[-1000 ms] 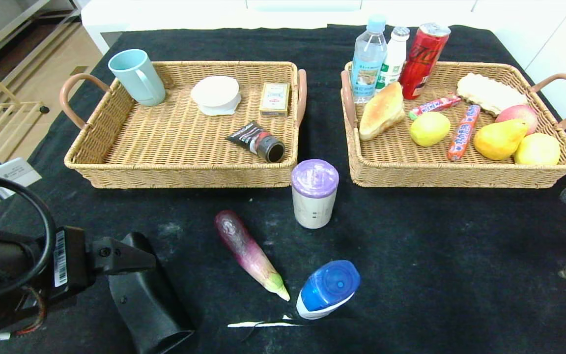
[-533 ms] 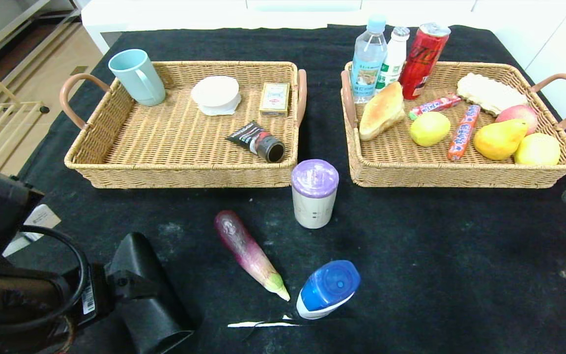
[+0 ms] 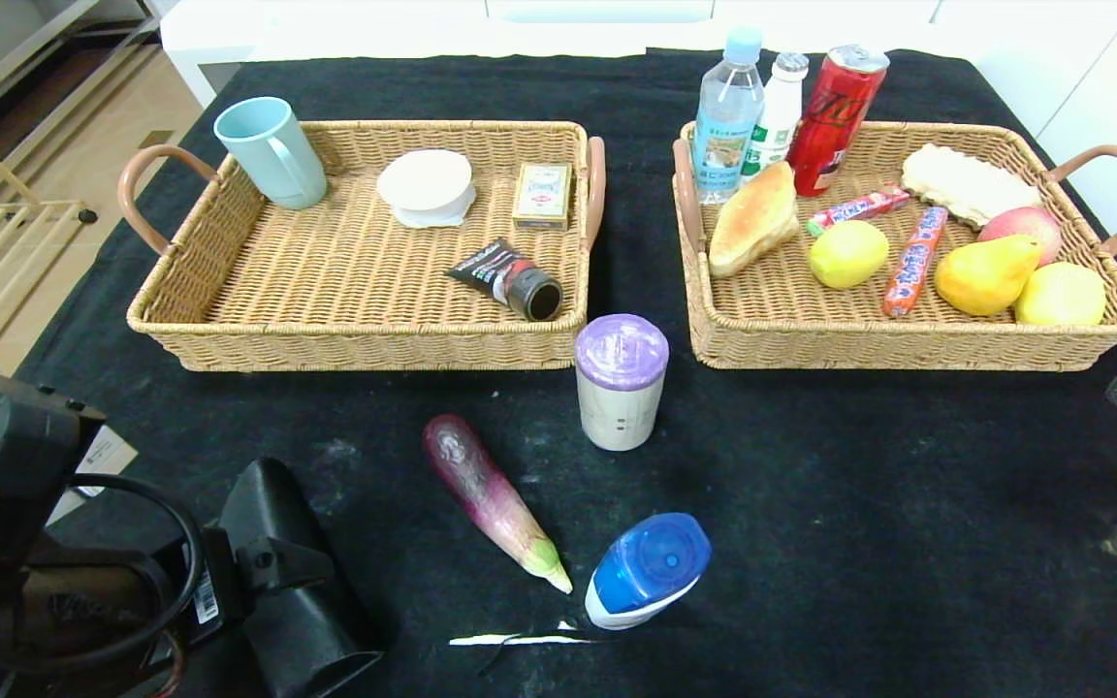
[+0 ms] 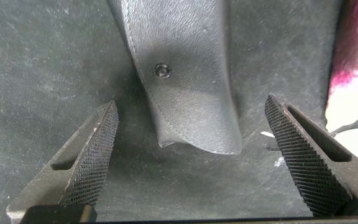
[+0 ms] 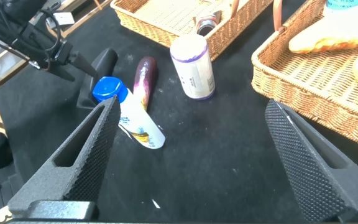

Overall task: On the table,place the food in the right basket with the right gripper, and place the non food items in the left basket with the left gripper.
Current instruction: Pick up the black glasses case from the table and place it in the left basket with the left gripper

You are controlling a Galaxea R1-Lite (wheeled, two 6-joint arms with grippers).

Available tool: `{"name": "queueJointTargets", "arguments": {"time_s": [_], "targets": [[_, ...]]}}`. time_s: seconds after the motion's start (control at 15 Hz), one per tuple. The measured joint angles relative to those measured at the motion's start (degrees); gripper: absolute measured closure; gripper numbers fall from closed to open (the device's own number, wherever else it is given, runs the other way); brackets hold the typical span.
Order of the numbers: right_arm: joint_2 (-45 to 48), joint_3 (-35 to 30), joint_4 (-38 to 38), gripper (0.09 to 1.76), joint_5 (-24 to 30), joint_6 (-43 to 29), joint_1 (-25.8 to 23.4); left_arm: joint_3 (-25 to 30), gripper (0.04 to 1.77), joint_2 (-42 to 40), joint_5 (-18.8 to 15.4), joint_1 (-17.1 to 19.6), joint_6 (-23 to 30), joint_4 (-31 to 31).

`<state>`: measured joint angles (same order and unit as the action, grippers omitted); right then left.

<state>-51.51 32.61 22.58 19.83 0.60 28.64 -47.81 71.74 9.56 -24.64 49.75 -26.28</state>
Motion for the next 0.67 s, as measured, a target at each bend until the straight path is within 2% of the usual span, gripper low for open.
{"name": "queueJointTargets", "arguments": {"time_s": [0.53,0.67], "targets": [[-2.21,-0.89,0.16,0.15,-0.02,0.06,-0.37,2.11,0.09,1.38,-0.85,0.66,-0.04,0.44],[-2.51,-1.02,0.13,0.15,-0.05,0.09,-0.37,2.34,0.09,1.74,-1.05,0.77,-0.06,3.11]]}}
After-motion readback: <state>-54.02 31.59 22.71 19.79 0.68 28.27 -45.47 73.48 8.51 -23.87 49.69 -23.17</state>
